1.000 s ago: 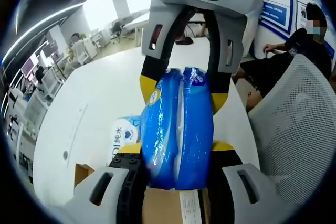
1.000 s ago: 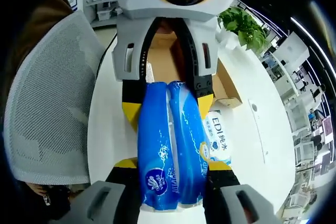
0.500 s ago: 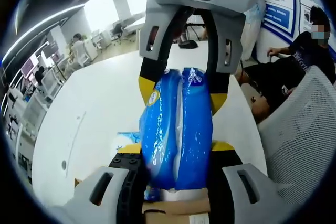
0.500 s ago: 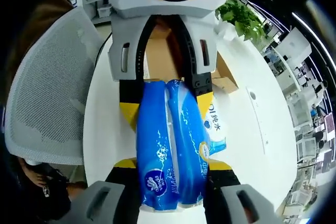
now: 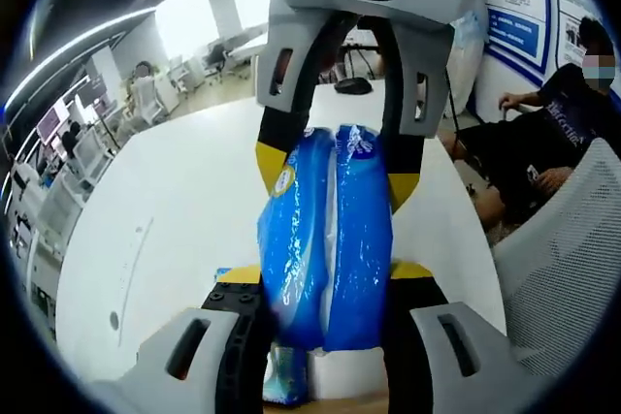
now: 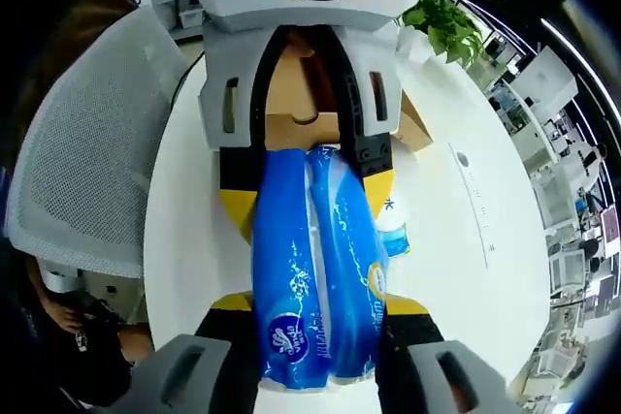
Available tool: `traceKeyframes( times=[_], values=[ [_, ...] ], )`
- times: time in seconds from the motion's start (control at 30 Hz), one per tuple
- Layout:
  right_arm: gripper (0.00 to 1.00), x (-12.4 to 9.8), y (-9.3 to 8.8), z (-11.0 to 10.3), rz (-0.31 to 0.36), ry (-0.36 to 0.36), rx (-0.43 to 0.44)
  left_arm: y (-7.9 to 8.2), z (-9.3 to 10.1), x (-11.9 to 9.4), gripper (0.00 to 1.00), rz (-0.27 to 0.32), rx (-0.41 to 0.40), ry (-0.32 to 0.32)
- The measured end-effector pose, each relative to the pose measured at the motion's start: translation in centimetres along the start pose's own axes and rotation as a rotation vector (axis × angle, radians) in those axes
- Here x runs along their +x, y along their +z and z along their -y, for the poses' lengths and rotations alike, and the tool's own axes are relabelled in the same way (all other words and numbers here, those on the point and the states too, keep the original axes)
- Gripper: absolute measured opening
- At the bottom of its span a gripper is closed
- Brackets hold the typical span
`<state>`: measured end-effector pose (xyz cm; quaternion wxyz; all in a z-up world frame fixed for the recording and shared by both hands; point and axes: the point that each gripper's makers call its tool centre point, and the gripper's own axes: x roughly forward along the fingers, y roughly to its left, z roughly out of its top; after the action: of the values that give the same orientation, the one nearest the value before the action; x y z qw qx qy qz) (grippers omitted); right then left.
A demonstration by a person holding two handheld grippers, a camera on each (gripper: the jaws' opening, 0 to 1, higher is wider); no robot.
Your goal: Operate the shoe box by opening the lid, removing the specified soft item, and placing it in the target area until the item is outside and the box remains undamaged.
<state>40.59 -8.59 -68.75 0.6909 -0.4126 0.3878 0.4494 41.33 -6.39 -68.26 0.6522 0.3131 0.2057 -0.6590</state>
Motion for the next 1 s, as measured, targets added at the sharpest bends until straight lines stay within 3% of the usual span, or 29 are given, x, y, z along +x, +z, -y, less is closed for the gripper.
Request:
traceKeyframes(
  times=[0.57, 1.0],
  values=[
    [0.42, 0.4, -3.3, 3.8, -0.038, -0.016, -0.02, 1.7, -3.2, 3.5, 0.43, 0.012, 0.002, 0.03],
    [0.42, 1.4, -5.5, 5.7, -0.079, -0.018, -0.012, 2.1, -4.9, 6.0, 0.43, 0.0, -0.002, 0.026]
  ],
)
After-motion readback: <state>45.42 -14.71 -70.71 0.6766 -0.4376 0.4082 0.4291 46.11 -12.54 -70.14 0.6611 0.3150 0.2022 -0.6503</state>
